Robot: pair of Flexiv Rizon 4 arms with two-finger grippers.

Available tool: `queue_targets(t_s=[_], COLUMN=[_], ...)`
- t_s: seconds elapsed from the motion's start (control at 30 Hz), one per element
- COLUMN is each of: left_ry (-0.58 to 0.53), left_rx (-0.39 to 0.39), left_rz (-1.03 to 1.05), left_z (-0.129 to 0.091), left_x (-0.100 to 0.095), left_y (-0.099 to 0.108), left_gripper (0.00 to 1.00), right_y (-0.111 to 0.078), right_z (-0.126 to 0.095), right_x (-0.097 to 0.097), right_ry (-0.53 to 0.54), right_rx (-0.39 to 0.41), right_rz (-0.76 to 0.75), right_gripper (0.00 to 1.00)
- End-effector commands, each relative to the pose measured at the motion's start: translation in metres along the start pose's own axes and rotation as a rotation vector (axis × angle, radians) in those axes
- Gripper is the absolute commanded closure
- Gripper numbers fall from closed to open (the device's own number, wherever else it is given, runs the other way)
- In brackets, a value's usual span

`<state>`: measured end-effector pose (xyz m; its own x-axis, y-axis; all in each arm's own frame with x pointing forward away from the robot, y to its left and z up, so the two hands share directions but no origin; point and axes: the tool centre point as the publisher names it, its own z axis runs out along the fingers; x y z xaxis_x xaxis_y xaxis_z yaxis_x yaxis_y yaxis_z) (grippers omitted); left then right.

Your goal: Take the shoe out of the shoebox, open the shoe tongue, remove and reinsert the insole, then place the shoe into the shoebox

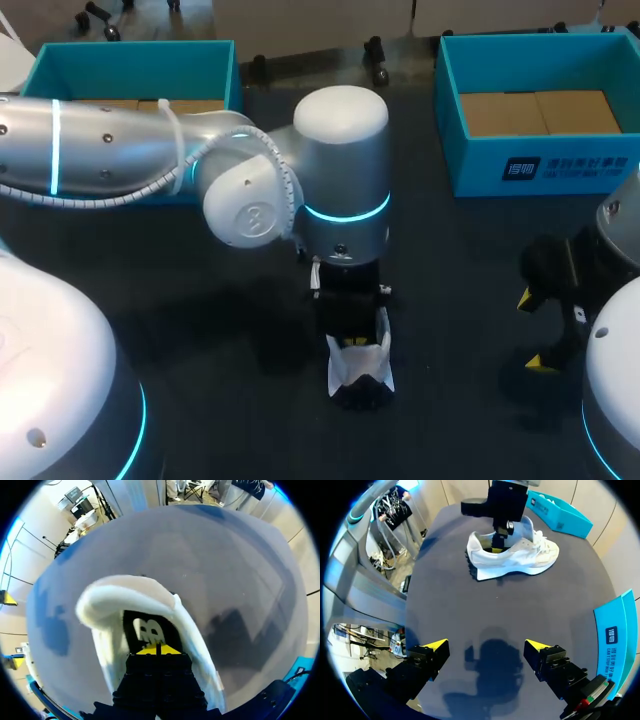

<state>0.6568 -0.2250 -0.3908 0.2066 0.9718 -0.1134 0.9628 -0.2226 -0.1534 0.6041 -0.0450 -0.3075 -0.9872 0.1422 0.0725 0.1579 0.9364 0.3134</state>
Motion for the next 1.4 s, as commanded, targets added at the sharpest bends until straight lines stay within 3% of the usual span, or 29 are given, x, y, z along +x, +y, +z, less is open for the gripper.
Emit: queue_targets(t_s=[0.03, 0.2, 0.53, 0.73, 0.87, 1.17, 1.4], left_ry=[0.0, 0.025, 0.071, 0.092, 0.09, 0.025, 0.055], left_rx=[0.009, 0.033, 0.069, 0.046, -0.03, -0.071, -0.047], left_rz=[0.015, 0.029, 0.041, 0.019, 0.002, -0.037, 0.017], left_z=[-0.024, -0.026, 0.006, 0.022, 0.026, -0.002, -0.019], left_x=[0.004, -0.002, -0.003, 0.004, 0.009, 0.01, 0.007], left_y=[-0.011, -0.02, -0.043, -0.035, -0.021, 0.0, -0.011], left_gripper=[1.0, 1.0, 1.0, 1.0, 1.0, 1.0, 1.0], right_y=[0.0, 0.0, 0.0, 0.0, 0.0, 0.0, 0.0], right_z=[0.0, 0.0, 0.0, 0.0, 0.0, 0.0, 0.0], right_x=[0.002, 0.002, 0.002, 0.002, 0.002, 0.002, 0.002], right_ry=[-0.004, -0.004, -0.004, -0.004, -0.004, -0.004, -0.004], right_rx=[0.001, 0.001, 0.001, 0.001, 0.001, 0.001, 0.001], right_rz=[0.0, 0.0, 0.0, 0.0, 0.0, 0.0, 0.0], right_gripper=[0.0, 0.0, 0.0, 0.0, 0.0, 0.0, 0.0])
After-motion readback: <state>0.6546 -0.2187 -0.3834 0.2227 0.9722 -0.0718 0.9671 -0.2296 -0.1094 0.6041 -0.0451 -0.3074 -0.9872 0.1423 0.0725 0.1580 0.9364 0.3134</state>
